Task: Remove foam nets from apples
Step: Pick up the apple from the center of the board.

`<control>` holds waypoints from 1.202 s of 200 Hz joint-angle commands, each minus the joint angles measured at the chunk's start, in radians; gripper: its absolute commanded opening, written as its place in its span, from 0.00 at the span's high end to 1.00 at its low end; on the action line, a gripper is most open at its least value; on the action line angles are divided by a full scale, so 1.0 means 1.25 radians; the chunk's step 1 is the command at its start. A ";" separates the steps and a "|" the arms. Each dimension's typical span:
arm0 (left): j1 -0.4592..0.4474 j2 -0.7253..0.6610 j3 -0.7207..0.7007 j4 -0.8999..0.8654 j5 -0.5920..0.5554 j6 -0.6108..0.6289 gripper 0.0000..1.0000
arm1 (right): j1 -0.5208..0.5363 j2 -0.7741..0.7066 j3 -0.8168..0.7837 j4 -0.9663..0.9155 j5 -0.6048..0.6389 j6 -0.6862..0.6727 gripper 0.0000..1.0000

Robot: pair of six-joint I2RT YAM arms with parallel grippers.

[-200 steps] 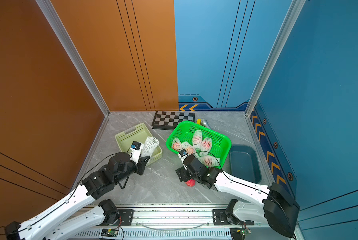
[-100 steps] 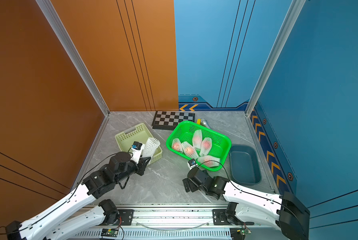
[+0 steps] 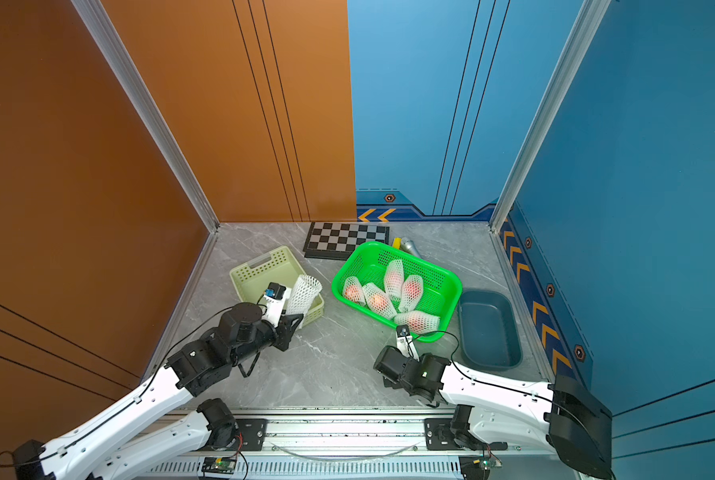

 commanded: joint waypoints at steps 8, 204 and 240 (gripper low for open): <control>0.010 0.003 -0.009 0.022 0.019 -0.001 0.72 | 0.019 0.009 -0.009 -0.043 0.016 0.050 0.05; 0.027 -0.093 0.015 -0.085 -0.072 -0.032 0.72 | -0.121 0.278 0.313 0.363 -0.383 -0.438 0.46; 0.059 -0.122 0.022 -0.174 -0.177 -0.076 0.73 | -0.125 0.527 0.572 0.340 -0.472 -0.505 0.46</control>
